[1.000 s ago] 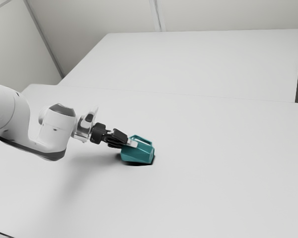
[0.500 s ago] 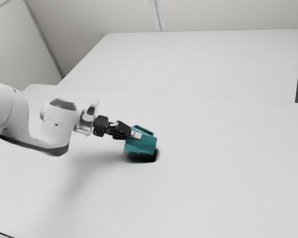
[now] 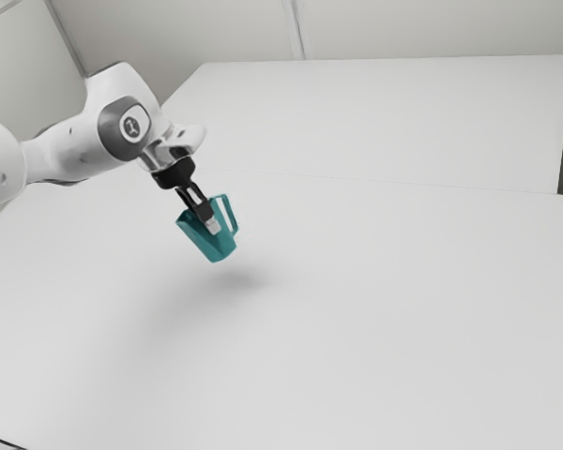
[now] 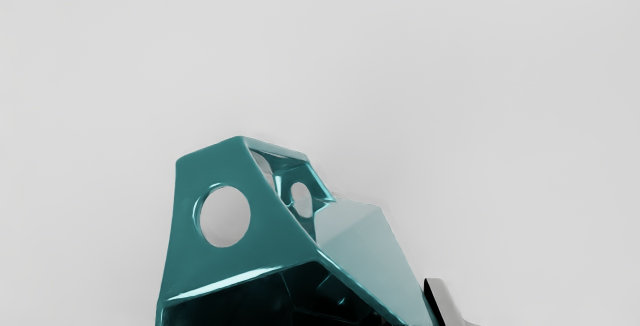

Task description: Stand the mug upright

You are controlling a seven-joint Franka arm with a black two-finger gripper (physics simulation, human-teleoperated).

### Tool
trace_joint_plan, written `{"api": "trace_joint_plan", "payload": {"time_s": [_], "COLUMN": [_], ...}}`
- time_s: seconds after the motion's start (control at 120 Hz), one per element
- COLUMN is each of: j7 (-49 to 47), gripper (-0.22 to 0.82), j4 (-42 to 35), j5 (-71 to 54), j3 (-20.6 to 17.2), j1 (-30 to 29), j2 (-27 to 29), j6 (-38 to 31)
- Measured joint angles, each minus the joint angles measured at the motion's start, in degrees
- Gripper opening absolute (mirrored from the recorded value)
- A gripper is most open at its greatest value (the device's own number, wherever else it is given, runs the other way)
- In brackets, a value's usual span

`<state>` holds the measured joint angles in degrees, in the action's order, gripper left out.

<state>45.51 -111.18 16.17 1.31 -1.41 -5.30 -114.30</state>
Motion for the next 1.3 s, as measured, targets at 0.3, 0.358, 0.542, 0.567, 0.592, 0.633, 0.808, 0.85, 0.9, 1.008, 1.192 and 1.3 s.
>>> {"api": "trace_joint_plan", "payload": {"time_s": [0.3,0.358,0.542,0.567,0.592,0.633,0.808,0.85,0.9,1.008,1.192,1.3], "j7": [-18.9,-21.9,-29.9,-30.8,-31.7,-33.1,-38.0,-39.0,-40.1,-42.1,-44.6,-45.8], "gripper": [-0.18,-0.18,-0.18,-0.18,-0.18,-0.18,-0.17,-0.17,-0.17,-0.1,0.28,0.41], "j4": [-0.7,-1.3,-2.3,-2.3,-2.3,-2.3,-2.3,-2.3,-2.2,-2.2,-2.2,-2.1], "j5": [-16.4,-17.1,-18.0,-18.1,-18.1,-18.2,-18.2,-18.2,-18.2,-18.1,-17.8,-17.7], "j3": [0.8,0.8,1.3,1.6,1.7,1.8,1.9,1.9,1.9,1.9,1.9,1.9], "j1": [-1.1,-1.2,-1.1,-1.0,-1.0,-0.9,-0.6,-0.5,-0.4,-0.4,-0.3,-0.3], "j2": [-2.8,-3.4,-5.3,-5.4,-5.4,-5.5,-6.5,-6.9,-7.2,-7.4,-7.5,-7.3], "j6": [-2.9,-4.0,-6.7,-6.9,-7.1,-7.4,-8.0,-8.1,-8.2,-8.4,-8.7,-8.8]}}
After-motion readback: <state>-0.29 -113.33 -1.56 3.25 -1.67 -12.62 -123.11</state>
